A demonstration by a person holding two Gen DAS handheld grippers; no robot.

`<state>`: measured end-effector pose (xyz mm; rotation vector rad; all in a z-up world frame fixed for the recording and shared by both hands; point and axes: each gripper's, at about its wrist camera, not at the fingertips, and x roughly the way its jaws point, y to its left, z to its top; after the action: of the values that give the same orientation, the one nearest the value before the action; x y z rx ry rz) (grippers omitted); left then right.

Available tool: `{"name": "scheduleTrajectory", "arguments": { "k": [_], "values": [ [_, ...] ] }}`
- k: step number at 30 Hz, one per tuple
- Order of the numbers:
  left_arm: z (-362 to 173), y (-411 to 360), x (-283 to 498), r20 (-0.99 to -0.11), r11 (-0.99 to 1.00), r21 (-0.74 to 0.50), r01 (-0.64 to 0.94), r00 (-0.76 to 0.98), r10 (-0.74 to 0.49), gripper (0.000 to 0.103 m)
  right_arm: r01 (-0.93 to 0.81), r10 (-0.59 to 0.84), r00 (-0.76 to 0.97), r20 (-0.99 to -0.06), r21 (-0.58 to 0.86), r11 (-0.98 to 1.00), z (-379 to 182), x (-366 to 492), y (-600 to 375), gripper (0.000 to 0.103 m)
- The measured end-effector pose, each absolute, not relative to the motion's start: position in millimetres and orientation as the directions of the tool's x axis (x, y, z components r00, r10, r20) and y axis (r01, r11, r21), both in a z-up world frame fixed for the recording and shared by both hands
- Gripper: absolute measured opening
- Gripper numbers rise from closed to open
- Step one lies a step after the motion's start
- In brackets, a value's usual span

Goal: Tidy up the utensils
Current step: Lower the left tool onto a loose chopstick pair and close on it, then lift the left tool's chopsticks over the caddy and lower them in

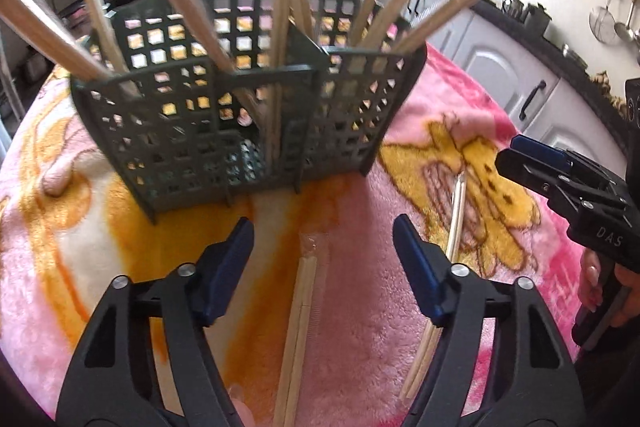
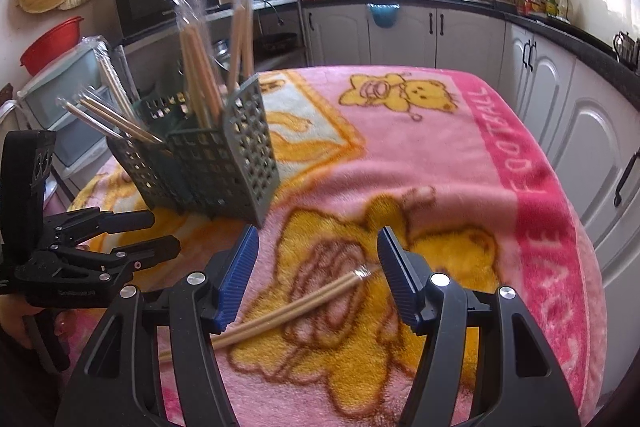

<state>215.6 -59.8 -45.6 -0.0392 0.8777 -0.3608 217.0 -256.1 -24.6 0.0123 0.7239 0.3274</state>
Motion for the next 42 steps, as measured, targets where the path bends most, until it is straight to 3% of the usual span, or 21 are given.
{"name": "scheduleTrajectory", "arguments": {
  "k": [10, 13, 15, 18, 24, 27, 29, 33, 42],
  "values": [
    [-73.8, -77.2, 231.6, -0.793, 0.937, -0.176, 0.302, 0.521, -0.317, 0.039, -0.253, 0.287, 0.636, -0.716, 0.157, 0.955, -52.2, 231.1, -263.2, 0.059],
    [-77.8, -76.6, 233.7, -0.794, 0.941, -0.165, 0.295, 0.526, -0.304, 0.03, -0.242, 0.31, 0.608, -0.731, 0.202, 0.949, -59.7, 238.5, -265.7, 0.059],
    [-78.0, -75.3, 235.0, -0.795, 0.945, -0.157, 0.288, 0.53, -0.294, 0.019, -0.229, 0.326, 0.587, -0.741, 0.235, 0.945, -64.3, 244.2, -267.4, 0.059],
    [-78.7, -69.2, 236.9, -0.794, 0.946, -0.17, 0.277, 0.53, -0.298, 0.013, -0.199, 0.334, 0.561, -0.757, 0.269, 0.943, -71.6, 252.8, -269.9, 0.054],
    [-78.8, -59.9, 237.3, -0.79, 0.946, -0.183, 0.269, 0.532, -0.304, 0.004, -0.144, 0.33, 0.552, -0.766, 0.303, 0.942, -76.6, 265.3, -272.8, 0.042],
    [-77.4, -57.2, 237.6, -0.789, 0.945, -0.191, 0.264, 0.532, -0.308, 0.002, -0.137, 0.311, 0.553, -0.773, 0.284, 0.949, -77.1, 269.7, -272.0, 0.027],
    [-74.7, -54.4, 236.8, -0.785, 0.944, -0.197, 0.265, 0.535, -0.314, 0.002, -0.146, 0.326, 0.55, -0.769, 0.296, 0.944, -77.1, 270.8, -272.3, 0.008],
    [-63.9, -50.0, 232.8, -0.768, 0.939, -0.214, 0.27, 0.547, -0.333, 0.001, -0.171, 0.352, 0.57, -0.743, 0.312, 0.935, -70.9, 265.2, -270.2, 0.004],
    [-9.8, -30.2, 211.7, -0.679, 0.915, -0.264, 0.304, 0.615, -0.4, 0.0, -0.316, 0.455, 0.668, -0.589, 0.329, 0.89, -12.0, 231.0, -255.7, 0.004]
  ]
}}
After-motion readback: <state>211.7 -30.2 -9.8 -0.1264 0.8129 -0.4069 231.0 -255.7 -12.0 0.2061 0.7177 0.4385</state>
